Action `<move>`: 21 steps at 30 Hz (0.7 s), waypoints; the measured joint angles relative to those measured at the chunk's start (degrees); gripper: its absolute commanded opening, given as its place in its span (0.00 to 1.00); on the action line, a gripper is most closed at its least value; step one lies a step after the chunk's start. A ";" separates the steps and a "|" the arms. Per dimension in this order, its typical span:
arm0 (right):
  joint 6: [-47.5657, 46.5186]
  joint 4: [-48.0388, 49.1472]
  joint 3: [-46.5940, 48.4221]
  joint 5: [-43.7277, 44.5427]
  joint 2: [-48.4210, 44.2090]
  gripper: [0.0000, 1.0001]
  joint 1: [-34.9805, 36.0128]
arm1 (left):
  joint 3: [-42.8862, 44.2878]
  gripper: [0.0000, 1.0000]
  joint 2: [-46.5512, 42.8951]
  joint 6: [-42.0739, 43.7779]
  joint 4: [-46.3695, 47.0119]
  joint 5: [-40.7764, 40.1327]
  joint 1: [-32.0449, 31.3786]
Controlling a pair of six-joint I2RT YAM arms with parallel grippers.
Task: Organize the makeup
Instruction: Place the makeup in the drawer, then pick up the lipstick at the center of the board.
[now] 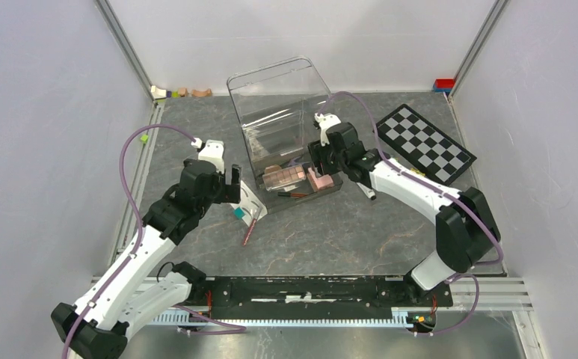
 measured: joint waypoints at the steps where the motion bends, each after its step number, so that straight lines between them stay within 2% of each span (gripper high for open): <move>1: -0.24 -0.35 0.00 -0.09 -0.74 0.65 0.00 | 0.00 1.00 0.00 0.00 0.02 0.00 0.04; 7: -0.59 -2.10 -1.18 -0.66 -9.44 0.65 0.00 | 0.00 1.00 0.48 -0.02 0.11 -0.04 0.37; 14: 3.23 0.59 -17.57 0.57 -31.10 0.66 0.09 | 0.02 0.99 0.87 -1.33 -0.24 -0.46 0.63; 21: 5.68 -3.06 -26.10 1.55 -37.92 0.67 0.09 | 1.18 0.91 3.08 -8.48 -4.26 3.23 0.63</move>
